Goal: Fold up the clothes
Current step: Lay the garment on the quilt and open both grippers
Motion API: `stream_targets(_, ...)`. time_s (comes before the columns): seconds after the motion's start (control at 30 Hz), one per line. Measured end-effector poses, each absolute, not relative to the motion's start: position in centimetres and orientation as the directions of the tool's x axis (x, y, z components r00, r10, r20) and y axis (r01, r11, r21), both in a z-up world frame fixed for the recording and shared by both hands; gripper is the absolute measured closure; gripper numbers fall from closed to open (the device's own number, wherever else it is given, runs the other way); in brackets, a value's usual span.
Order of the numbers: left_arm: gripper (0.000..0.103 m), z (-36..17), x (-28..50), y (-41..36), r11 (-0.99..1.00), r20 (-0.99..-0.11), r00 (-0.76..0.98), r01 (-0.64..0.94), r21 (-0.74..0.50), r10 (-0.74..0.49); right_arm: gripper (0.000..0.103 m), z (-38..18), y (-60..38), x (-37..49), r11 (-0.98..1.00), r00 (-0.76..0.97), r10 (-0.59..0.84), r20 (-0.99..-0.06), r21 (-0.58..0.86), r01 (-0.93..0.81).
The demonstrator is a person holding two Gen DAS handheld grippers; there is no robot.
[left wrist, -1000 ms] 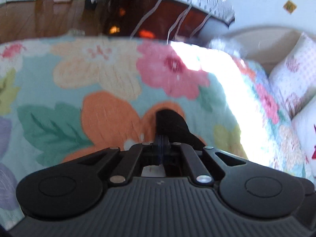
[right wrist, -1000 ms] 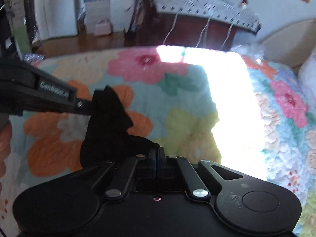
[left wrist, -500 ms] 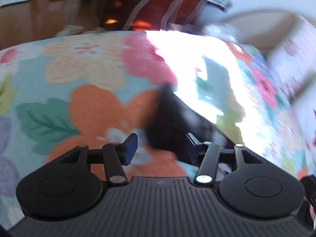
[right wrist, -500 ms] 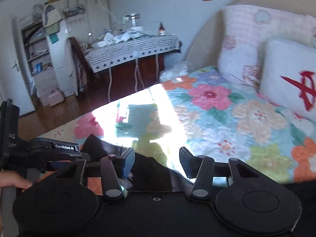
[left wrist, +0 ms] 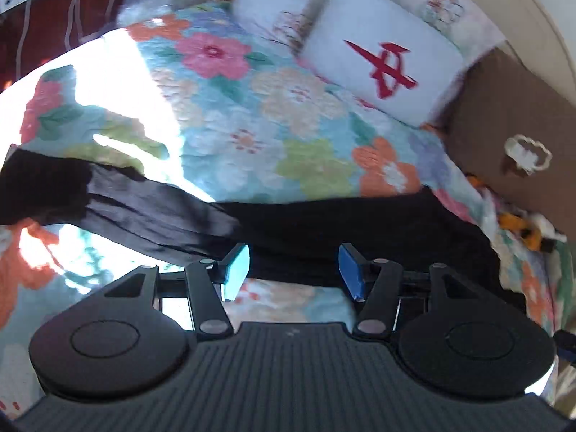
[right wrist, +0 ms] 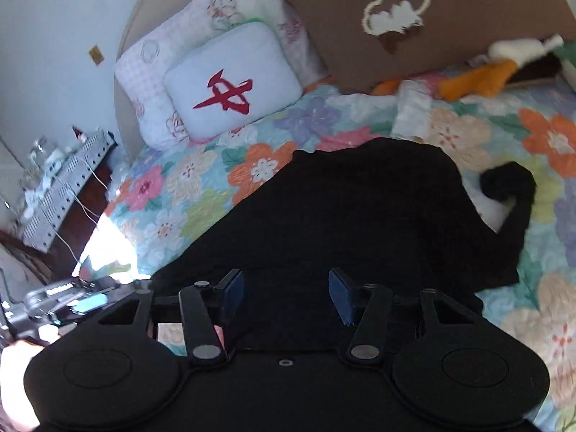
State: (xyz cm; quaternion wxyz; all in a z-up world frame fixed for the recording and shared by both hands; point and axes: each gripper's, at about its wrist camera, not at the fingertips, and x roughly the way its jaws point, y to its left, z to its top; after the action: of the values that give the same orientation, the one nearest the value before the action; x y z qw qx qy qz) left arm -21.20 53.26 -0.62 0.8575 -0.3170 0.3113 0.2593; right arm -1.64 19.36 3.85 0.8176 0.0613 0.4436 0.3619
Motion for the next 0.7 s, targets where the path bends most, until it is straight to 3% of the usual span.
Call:
stream_targets(0.2,0.039,4.6,-18.7,45.9,0.804,-0.662,0.725,-0.502,-0.318,0.190,0.045,7.7,10.7,-2.9,0.666,0.249,0.727,-0.640,0.569,-0.483)
stream_targets(0.33,0.029,7.7,-16.5,41.8,0.860,-0.631,0.758,-0.424,-0.284,0.165,0.035,8.6,7.1,-3.3,0.620,0.215,0.767,-0.604,0.613,-0.490)
stream_targets(0.43,0.029,7.1,-13.3,37.9,0.894,-0.632,0.759,-0.380,-0.236,0.156,0.033,7.1,6.5,-1.5,0.699,0.315,0.696,-0.646,0.507,-0.505)
stream_targets(0.57,0.029,2.8,-8.8,32.4,0.935,-0.617,0.784,-0.263,-0.239,0.062,0.033,2.4,7.5,2.9,0.845,0.495,0.501,-0.711,0.276,-0.458)
stream_targets(0.7,0.030,-2.2,-4.7,27.2,0.970,-0.658,0.753,-0.157,-0.184,-0.003,0.036,-3.2,6.5,8.1,0.877,0.440,0.476,-0.762,0.368,-0.310)
